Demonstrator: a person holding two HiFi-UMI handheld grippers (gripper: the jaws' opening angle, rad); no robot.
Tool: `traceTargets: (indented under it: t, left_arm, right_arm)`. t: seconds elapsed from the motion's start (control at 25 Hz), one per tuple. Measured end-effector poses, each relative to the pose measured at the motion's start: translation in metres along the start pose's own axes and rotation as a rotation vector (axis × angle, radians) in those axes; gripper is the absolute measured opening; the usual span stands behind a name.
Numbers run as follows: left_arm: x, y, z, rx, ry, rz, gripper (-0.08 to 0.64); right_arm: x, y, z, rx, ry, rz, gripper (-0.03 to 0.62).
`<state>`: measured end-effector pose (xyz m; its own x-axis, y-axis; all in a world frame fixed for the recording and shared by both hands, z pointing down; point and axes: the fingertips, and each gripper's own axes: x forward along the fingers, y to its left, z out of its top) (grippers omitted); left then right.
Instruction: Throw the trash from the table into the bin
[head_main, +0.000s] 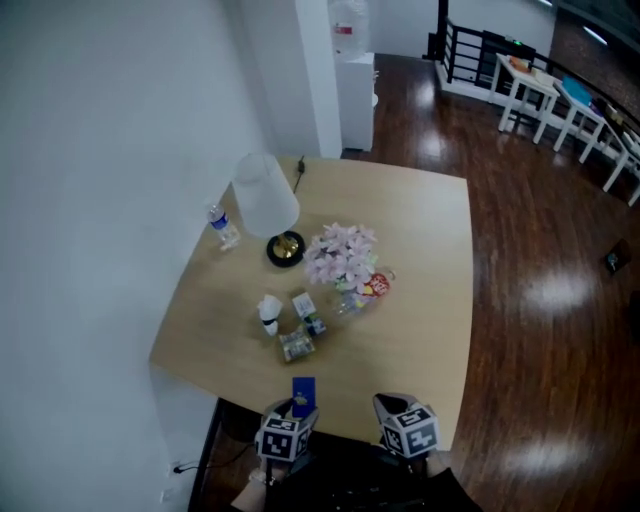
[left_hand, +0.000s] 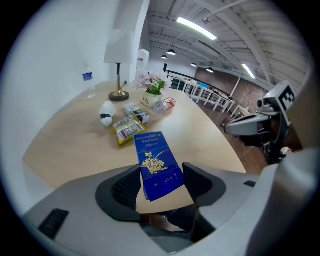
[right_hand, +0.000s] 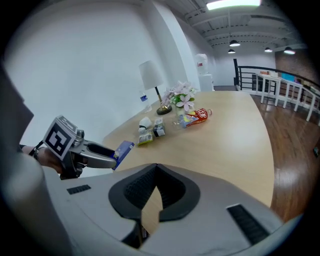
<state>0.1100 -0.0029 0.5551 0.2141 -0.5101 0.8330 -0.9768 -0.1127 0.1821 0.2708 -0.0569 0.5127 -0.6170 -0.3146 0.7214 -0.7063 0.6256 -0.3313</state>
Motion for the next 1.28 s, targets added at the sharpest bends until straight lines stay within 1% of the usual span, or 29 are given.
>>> traceTargets:
  t: [0.04, 0.08, 0.12, 0.16, 0.24, 0.36, 0.48, 0.6, 0.72, 0.76, 0.8, 0.88, 0.92, 0.96, 1.08, 1.16, 1.28]
  left_arm:
    - [-0.007, 0.006, -0.002, -0.017, -0.023, 0.018, 0.279]
    - [-0.016, 0.012, -0.004, -0.041, -0.046, 0.037, 0.235]
    - [-0.024, 0.019, -0.005, -0.068, -0.066, 0.049, 0.002]
    - [-0.031, 0.026, -0.009, -0.09, -0.079, 0.056, 0.002]
    - [-0.038, 0.044, -0.022, -0.109, -0.082, 0.073, 0.002]
    - [-0.037, 0.072, -0.026, -0.127, -0.097, 0.084, 0.002]
    - [-0.039, 0.086, -0.035, -0.162, -0.103, 0.076, 0.0]
    - [-0.042, 0.084, -0.033, -0.154, -0.101, 0.037, 0.002]
    - [-0.028, 0.068, -0.039, -0.117, -0.04, -0.025, 0.003]
    - [-0.021, 0.059, -0.041, -0.098, -0.016, -0.05, 0.011]
    - [-0.015, 0.048, -0.042, -0.086, 0.004, -0.08, 0.062]
    - [-0.004, 0.025, -0.04, -0.086, 0.029, -0.129, 0.235]
    - [0.002, 0.015, -0.038, -0.089, 0.035, -0.136, 0.296]
    - [0.007, 0.008, -0.036, -0.089, 0.041, -0.131, 0.333]
    - [0.024, -0.004, -0.037, -0.097, 0.063, -0.079, 0.405]
    - [0.037, -0.007, -0.041, -0.126, 0.076, -0.03, 0.419]
    - [0.054, -0.004, -0.048, -0.187, 0.09, 0.057, 0.42]
  right_arm:
    - [0.004, 0.007, 0.001, -0.021, 0.009, 0.009, 0.006]
    - [0.01, 0.014, 0.002, -0.04, 0.018, 0.021, 0.006]
    - [0.015, 0.023, 0.003, -0.058, 0.027, 0.033, 0.006]
    - [0.021, 0.034, 0.004, -0.075, 0.037, 0.046, 0.006]
    - [0.034, 0.055, 0.004, -0.107, 0.055, 0.068, 0.006]
    - [0.057, 0.076, 0.011, -0.144, 0.071, 0.068, 0.006]
    - [0.067, 0.084, 0.012, -0.126, 0.089, 0.052, 0.006]
    - [0.069, 0.082, 0.012, -0.096, 0.09, 0.016, 0.006]
    - [0.066, 0.083, 0.015, -0.089, 0.087, -0.004, 0.006]
    - [0.065, 0.082, 0.014, -0.086, 0.09, -0.007, 0.006]
    - [0.064, 0.081, 0.011, -0.083, 0.094, -0.009, 0.006]
    - [0.061, 0.075, 0.006, -0.077, 0.105, -0.013, 0.006]
    - [0.059, 0.071, 0.003, -0.074, 0.11, -0.015, 0.006]
    - [0.057, 0.067, 0.0, -0.071, 0.116, -0.016, 0.006]
    - [0.053, 0.052, -0.008, -0.074, 0.132, -0.016, 0.006]
    - [0.049, 0.041, -0.013, -0.089, 0.146, -0.016, 0.006]
    - [0.04, 0.024, -0.017, -0.12, 0.162, -0.013, 0.006]
